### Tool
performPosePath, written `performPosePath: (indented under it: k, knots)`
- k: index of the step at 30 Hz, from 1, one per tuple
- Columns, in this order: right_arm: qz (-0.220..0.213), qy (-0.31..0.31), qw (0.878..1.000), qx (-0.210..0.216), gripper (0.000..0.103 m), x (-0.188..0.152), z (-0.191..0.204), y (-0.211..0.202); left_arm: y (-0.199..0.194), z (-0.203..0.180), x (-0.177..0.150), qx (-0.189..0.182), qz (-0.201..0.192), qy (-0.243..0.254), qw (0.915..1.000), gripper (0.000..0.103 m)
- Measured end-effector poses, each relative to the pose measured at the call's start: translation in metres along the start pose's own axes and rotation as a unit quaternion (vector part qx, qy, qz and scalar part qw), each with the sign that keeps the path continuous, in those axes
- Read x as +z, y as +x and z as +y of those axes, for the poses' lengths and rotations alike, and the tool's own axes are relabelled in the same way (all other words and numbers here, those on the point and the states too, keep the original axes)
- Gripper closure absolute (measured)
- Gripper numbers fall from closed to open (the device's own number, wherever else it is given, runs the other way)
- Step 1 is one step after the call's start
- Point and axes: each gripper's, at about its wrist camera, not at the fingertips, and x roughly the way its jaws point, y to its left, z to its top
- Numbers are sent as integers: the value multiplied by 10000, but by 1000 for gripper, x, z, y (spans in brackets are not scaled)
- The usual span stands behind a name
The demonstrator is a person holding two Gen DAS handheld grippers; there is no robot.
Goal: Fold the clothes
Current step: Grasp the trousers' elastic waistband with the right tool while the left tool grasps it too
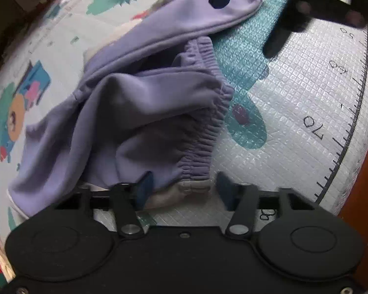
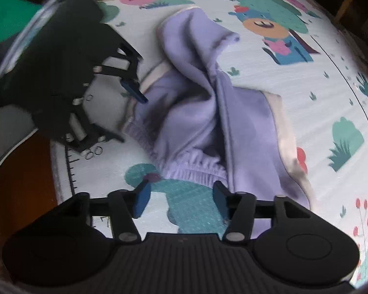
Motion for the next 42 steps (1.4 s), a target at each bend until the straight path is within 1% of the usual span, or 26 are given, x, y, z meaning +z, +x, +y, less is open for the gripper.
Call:
performPosePath:
  k: [2,5,6,8,10,13,15,17,21,22,25,26,27,28,32,34,35,36,38,40,42]
  knots:
    - [-6,-115,9999,21,45,-2,3,2,0,6,3,-181,52,-26,9998,74]
    - [33,-434,9990,-49,45,-5,9,6,-9,24,9,-589,37,-302,9978,77]
    - [48,-584,9982,-86,45,-7,12,7,-13,35,11,-725,-14,-524,9960,78]
    - [102,-831,9964,-167,45,-11,16,11,-24,60,13,-980,-238,-970,9902,78]
    - [147,-1087,9934,-325,45,-13,19,17,-33,85,16,-1114,-403,-1380,9833,78]
    - [-10,-1382,9887,-584,45,-13,24,24,-44,117,20,-1249,-596,-1997,9700,78]
    - [-144,-1429,9867,-757,44,-10,24,31,-48,136,22,-1335,-660,-2413,9590,78]
    - [-303,-1441,9843,-969,43,-6,26,39,-48,150,22,-1456,-700,-2811,9460,78]
    - [-576,-1345,9789,-1425,43,2,28,55,-54,176,23,-1603,-898,-3385,9228,78]
    - [-602,-1363,9758,-1604,43,2,28,58,-55,181,24,-1620,-936,-3468,9191,78]
    - [-721,-1472,9595,-2289,42,3,29,65,-58,193,24,-1611,-1007,-3511,9169,79]
    - [-771,-1449,9565,-2410,39,3,27,65,-58,196,22,-1597,-1020,-3541,9158,79]
    - [-798,-1417,9552,-2473,35,3,24,65,-58,198,20,-1597,-1032,-3567,9147,79]
    - [-764,-1378,9580,-2396,35,2,21,66,-58,199,18,-1605,-1048,-3588,9135,79]
    - [-618,-1471,9607,-2271,40,-1,20,76,-59,200,15,-1620,-1055,-3571,9138,79]
    - [-588,-1484,9613,-2245,46,0,20,79,-62,198,17,-1602,-1053,-3483,9176,78]
    - [-579,-1485,9613,-2248,52,1,20,79,-64,197,17,-1595,-1060,-3469,9181,79]
    - [-569,-1490,9617,-2230,64,3,19,78,-67,197,17,-1574,-1064,-3452,9191,79]
    - [-687,-1549,9608,-2196,82,5,18,69,-74,197,18,-1488,-1059,-3412,9221,79]
    - [-829,-1556,9594,-2202,83,10,14,53,-85,199,19,-1404,-1098,-3426,9224,79]
    - [-865,-1499,9592,-2236,85,16,7,36,-100,202,20,-1318,-1168,-3454,9218,79]
